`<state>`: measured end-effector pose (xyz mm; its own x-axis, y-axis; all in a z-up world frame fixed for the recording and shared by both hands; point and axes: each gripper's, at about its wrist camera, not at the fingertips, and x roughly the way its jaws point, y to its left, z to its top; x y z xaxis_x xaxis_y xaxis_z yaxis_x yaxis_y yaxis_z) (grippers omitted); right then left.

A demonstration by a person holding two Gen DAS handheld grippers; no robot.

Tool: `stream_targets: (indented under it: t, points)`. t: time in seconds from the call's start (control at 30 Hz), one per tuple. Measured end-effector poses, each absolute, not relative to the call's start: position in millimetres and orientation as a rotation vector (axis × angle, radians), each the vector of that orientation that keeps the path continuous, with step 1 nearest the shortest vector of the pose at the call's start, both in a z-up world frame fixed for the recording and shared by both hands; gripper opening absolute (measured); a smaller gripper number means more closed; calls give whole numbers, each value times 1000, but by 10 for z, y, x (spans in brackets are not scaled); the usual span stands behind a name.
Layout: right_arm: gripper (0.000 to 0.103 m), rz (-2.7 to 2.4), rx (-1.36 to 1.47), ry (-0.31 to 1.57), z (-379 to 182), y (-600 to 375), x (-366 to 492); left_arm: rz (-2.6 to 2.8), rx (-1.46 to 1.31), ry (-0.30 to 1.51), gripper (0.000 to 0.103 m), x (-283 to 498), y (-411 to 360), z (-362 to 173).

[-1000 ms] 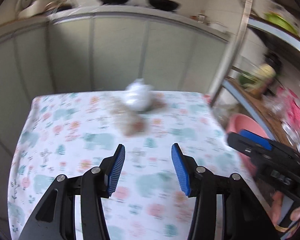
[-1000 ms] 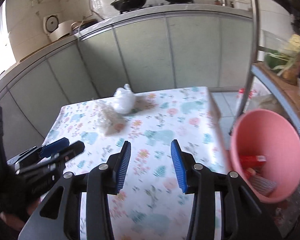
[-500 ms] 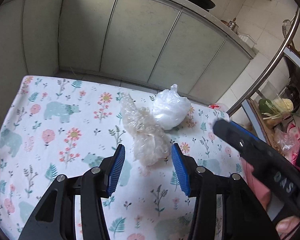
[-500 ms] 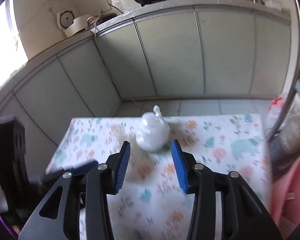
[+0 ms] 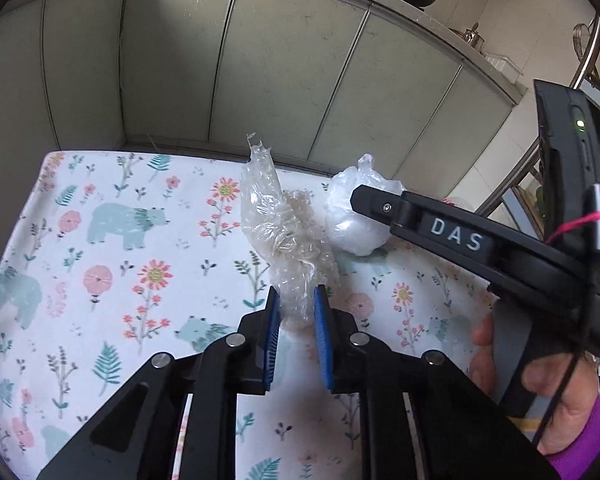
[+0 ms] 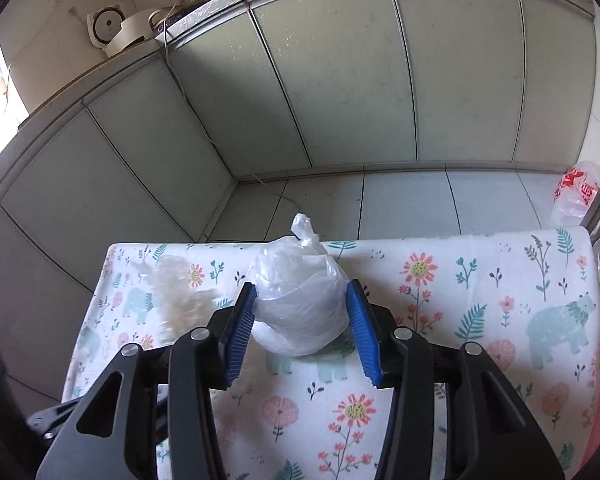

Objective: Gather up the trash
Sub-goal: 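Grasp the clear plastic bag with the left gripper while the right grasps the white bag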

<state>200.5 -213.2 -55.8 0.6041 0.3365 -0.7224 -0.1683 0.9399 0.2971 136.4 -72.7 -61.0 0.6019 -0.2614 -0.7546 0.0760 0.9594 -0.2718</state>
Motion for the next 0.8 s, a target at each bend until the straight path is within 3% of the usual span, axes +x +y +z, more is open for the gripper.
stream_targets:
  t: [0.1,0.17,0.27,0.8]
  points:
    - [41,291,181,873,-568,-2110,1974,-179,-224,918,15,1307,-645,-609]
    - [26,283,174,868,-552,-2126,1932,-168,-222,912,15,1255,-592,-588]
    - [20,284,193,871,-519,-2174,1810,-158,-221,905,15,1182,-538,-554]
    - [18,319,156,791,-92,-2356,440,-133,-130,805,14,515,-459,-211]
